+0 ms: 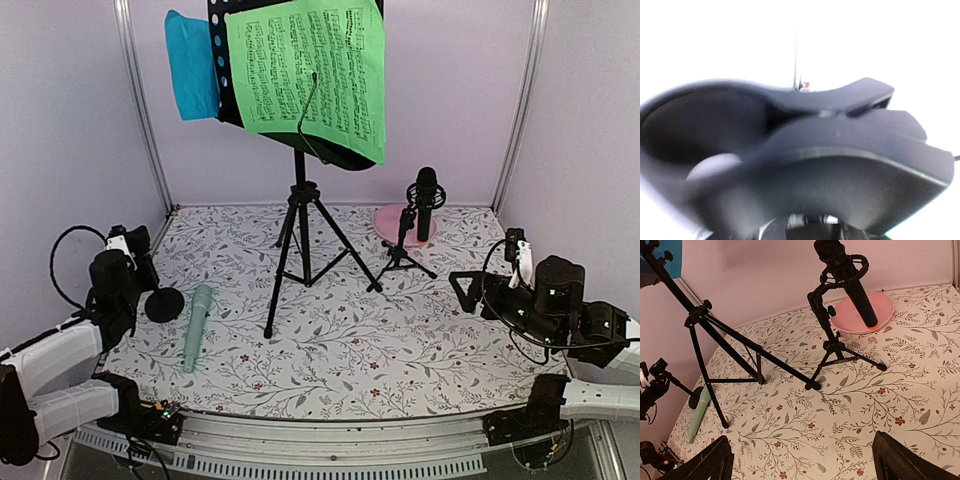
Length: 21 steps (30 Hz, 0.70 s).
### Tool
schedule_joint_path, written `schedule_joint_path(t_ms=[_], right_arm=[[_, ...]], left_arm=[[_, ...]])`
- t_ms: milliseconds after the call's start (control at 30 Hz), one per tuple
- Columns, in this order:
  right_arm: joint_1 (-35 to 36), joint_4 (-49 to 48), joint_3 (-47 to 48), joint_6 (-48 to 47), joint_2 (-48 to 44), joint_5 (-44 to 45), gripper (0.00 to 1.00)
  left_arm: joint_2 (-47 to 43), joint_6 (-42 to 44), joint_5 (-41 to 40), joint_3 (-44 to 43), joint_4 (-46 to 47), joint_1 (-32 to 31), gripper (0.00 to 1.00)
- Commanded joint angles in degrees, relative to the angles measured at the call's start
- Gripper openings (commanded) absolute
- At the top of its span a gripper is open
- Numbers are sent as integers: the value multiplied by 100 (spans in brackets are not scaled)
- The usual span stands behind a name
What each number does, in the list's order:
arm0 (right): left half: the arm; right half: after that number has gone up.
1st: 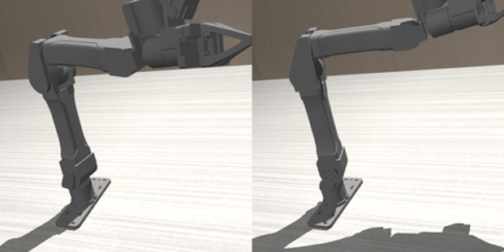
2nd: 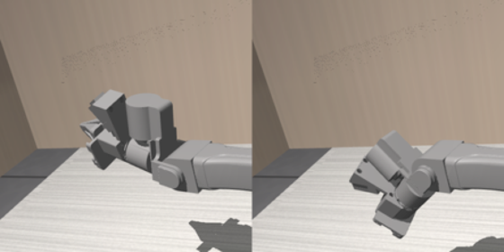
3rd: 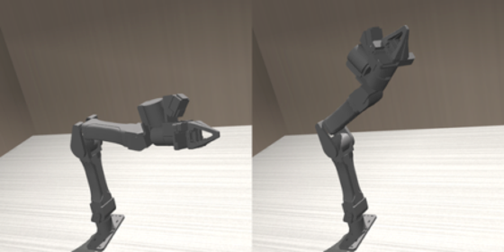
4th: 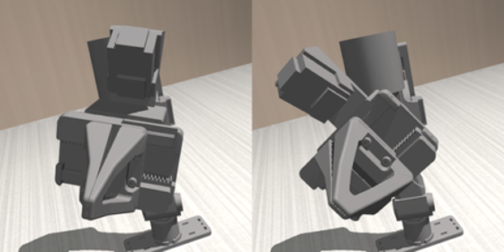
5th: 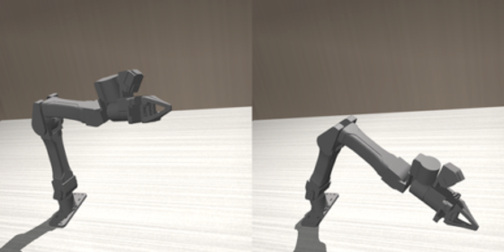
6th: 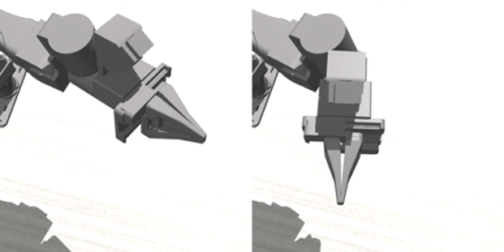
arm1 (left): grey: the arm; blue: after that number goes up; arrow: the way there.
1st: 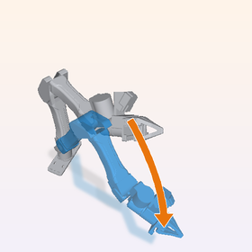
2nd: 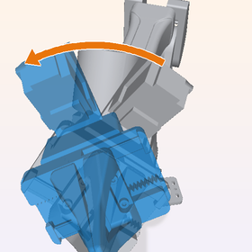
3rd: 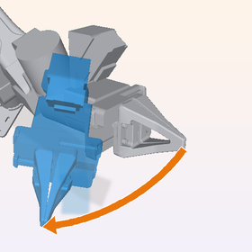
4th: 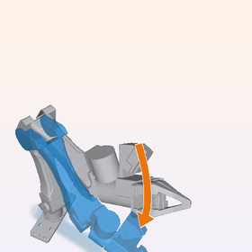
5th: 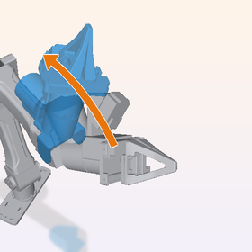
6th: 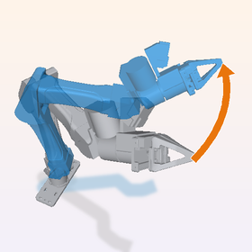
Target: Pack up the instrument practice props
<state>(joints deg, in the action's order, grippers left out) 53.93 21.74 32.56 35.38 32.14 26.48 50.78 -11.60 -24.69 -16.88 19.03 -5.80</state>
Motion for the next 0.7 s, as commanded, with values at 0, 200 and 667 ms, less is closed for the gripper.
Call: schedule_joint_path(t_ms=[0, 200, 667], right_arm=[[-16, -210, -91, 92, -33, -58, 99], [-22, -378, 91, -83, 316, -421, 99], [-806, -382, 1593, -457, 2269, -1173, 99]], left_arm=[[-392, -234, -62, -188, -920, 40, 64], [-1151, -1037, 355, -575, -2632, 38, 82], [-2497, -2569, 791, -1612, -4472, -34, 99]])
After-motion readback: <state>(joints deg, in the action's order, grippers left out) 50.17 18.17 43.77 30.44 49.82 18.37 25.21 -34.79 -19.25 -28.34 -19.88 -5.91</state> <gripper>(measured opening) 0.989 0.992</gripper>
